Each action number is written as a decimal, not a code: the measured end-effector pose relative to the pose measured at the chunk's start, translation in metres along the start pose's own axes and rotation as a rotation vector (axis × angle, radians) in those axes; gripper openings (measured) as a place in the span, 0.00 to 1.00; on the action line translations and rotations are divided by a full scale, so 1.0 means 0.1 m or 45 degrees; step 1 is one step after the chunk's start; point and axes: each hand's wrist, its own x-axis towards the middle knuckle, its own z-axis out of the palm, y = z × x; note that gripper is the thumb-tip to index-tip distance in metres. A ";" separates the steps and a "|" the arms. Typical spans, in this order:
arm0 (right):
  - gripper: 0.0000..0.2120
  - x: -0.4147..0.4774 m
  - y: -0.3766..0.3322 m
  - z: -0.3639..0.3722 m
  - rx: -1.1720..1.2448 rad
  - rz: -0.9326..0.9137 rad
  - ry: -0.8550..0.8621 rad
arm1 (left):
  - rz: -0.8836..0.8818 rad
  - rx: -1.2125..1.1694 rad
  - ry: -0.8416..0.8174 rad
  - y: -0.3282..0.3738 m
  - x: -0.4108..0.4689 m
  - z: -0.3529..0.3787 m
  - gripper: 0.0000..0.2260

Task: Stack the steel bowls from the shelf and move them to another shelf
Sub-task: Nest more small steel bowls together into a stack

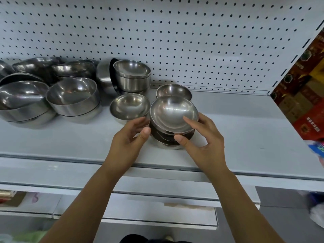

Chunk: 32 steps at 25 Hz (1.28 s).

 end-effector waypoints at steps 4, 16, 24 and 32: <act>0.26 -0.02 0.00 0.00 -0.030 -0.003 -0.047 | 0.042 0.074 0.013 0.06 -0.04 0.05 0.18; 0.42 -0.04 -0.03 -0.09 0.035 0.243 -0.234 | 0.017 0.078 0.044 0.05 -0.03 0.07 0.14; 0.49 0.01 -0.10 -0.12 0.082 0.297 -0.372 | 0.020 0.061 0.054 0.04 -0.05 0.08 0.13; 0.53 0.01 -0.09 -0.12 0.093 0.352 -0.373 | 0.276 0.416 0.788 0.01 -0.17 0.10 0.11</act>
